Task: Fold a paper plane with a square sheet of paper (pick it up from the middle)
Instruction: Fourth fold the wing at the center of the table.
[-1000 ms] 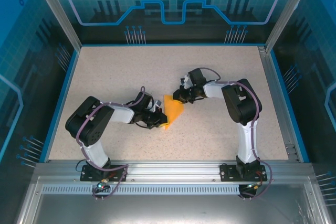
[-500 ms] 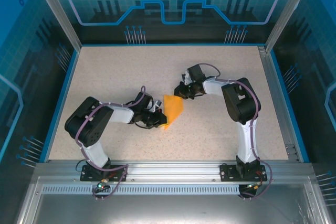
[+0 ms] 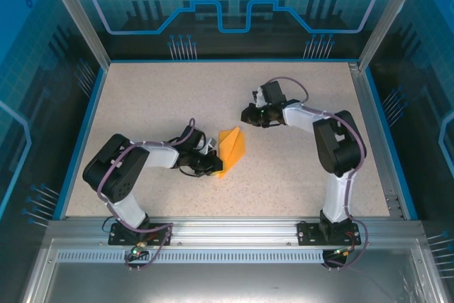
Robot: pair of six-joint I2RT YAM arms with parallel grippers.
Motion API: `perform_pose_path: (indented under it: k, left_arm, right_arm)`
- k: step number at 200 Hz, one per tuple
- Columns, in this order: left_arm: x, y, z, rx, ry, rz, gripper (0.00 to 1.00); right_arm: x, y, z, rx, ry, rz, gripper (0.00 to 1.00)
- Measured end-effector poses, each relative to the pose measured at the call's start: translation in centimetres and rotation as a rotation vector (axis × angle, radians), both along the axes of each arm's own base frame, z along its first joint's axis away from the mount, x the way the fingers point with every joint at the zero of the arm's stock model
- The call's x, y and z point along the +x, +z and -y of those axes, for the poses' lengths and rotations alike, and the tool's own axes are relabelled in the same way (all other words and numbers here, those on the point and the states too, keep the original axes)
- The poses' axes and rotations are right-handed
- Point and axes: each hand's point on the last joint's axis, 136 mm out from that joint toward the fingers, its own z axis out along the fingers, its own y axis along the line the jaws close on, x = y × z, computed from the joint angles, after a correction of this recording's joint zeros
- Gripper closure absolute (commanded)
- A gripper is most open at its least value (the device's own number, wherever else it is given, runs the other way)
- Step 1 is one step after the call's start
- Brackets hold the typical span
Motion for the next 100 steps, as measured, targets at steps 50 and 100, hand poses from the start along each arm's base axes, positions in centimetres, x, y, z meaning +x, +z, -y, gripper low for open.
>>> perform_pose_path:
  k: [50, 100]
  left_arm:
    - [0.1, 0.2, 0.1, 0.007, -0.002, -0.012, 1.0]
    - [0.1, 0.3, 0.1, 0.007, -0.002, -0.013, 1.0]
  right_arm:
    - [-4.0, 1.6, -3.6, 0.059, 0.104, 0.031, 0.89]
    - [-8.5, -2.5, -6.5, 0.065, 0.179, -0.085, 0.91]
